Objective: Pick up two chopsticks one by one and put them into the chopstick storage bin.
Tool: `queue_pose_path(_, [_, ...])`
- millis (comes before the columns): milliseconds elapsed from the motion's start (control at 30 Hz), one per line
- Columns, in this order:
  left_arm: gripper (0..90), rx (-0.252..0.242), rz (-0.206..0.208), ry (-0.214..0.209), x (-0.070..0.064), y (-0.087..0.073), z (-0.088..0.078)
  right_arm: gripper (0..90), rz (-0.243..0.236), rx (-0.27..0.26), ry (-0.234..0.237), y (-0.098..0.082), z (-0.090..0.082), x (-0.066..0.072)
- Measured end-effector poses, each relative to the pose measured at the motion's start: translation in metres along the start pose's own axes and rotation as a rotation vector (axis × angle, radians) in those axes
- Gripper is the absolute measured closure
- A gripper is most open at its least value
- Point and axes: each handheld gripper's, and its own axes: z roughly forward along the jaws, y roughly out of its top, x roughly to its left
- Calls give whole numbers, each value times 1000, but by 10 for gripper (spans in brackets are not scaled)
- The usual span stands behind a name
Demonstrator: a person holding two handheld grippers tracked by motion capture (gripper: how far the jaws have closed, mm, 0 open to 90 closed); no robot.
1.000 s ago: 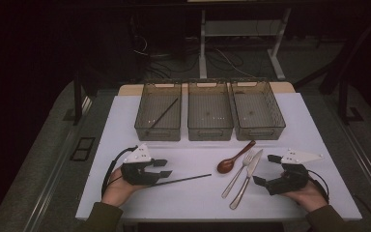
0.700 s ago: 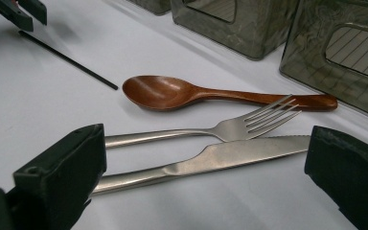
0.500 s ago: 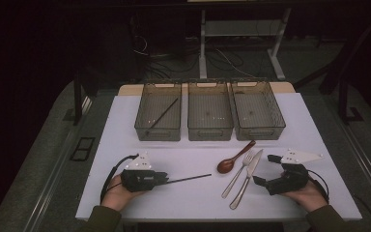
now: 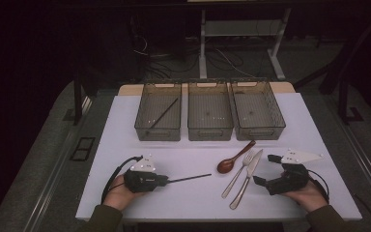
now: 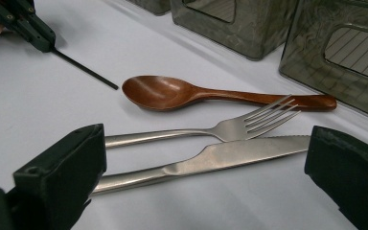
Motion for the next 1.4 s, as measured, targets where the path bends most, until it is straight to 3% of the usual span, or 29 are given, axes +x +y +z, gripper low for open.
queue_pose_path(267, [832, -1, 9, -25, 2, 0, 0, 1, -2, 1, -1, 0, 0, 0])
queue_pose_path(567, [850, 4, -11, -66, 0, 2, 2, 1, -2, 0, 0, 0, 0, 0])
queue_pose_path(1400, [852, -42, -125, -8, -6, 19, -8, 1, -4, 1, -1, 0, 0, 0])
